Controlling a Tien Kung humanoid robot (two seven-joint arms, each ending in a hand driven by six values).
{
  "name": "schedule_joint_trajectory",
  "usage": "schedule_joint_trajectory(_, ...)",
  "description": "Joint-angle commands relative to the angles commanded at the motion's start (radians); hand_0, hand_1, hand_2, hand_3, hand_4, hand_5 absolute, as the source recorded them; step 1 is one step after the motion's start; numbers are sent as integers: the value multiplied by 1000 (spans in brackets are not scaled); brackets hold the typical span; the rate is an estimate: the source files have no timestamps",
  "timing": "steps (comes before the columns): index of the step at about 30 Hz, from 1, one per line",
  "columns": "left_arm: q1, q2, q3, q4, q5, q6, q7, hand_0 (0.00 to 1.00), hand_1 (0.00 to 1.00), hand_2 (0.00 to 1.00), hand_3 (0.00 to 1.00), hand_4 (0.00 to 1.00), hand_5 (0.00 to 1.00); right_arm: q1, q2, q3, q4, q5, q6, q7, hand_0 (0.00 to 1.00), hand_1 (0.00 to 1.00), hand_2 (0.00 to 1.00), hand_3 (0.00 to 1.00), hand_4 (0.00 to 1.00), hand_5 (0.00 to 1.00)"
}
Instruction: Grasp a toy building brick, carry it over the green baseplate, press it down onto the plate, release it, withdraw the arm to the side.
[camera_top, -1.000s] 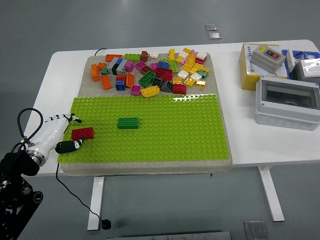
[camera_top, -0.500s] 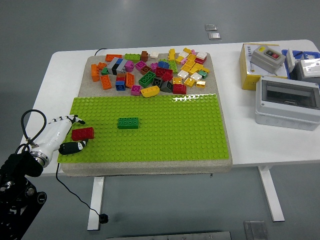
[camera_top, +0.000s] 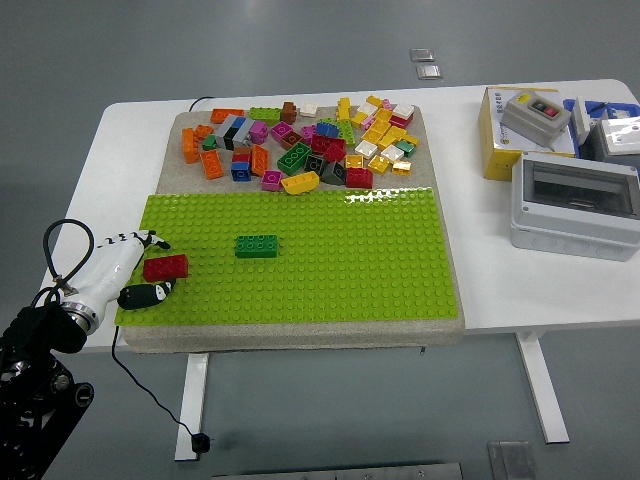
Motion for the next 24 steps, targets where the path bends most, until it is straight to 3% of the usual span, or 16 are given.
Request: schedule_joint_trajectory(24,-2,10,1,14,4,1,3,998,943,949,755,703,278,1,9,26,0,-35,9,-15,687,627,653,723,256,959)
